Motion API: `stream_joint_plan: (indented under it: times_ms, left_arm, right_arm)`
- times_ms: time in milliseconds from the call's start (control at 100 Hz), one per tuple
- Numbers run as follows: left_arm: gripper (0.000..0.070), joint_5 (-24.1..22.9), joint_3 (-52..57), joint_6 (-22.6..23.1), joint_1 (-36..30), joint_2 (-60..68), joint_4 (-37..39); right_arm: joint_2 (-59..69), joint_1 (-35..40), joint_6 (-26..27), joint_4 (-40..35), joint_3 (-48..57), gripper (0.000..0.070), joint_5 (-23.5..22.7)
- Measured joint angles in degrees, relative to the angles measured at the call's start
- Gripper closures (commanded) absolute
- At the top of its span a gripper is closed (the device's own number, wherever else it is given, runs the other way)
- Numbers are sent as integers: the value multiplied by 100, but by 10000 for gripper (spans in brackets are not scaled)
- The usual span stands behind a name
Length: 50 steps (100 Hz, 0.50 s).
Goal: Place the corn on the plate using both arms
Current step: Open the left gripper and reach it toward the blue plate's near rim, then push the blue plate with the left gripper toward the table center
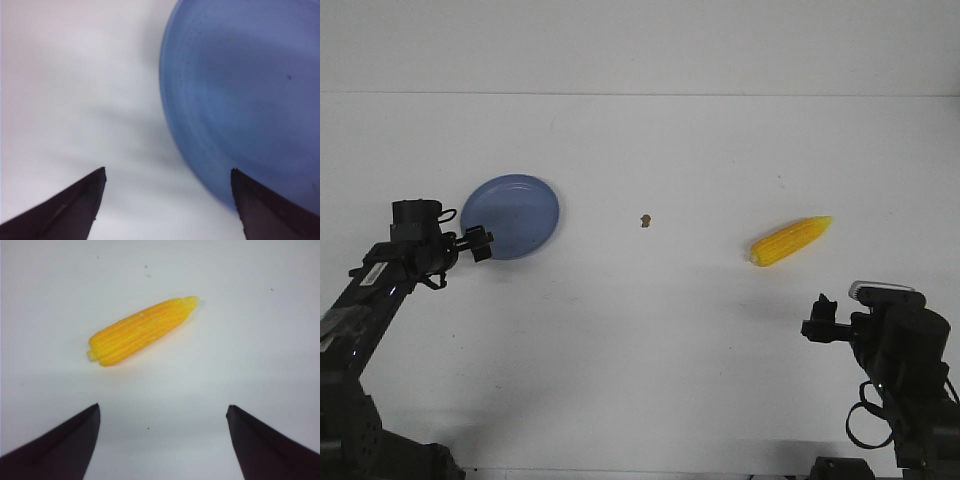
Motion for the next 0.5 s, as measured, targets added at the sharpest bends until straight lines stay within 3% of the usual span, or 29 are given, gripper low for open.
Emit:
stream_joint_plan:
  times_ms: [350,430,500]
  left_arm:
    - [189,9,887,0,0,1045,-50]
    - [222,31,890,0,0,1110,-85]
    - [332,44,890,0,-2,1123,-83]
  right_arm:
    - [0,0,0,0,0,165,0]
    - [0,0,0,0,0,165,0]
    - [0,0,0,0,0,165,0]
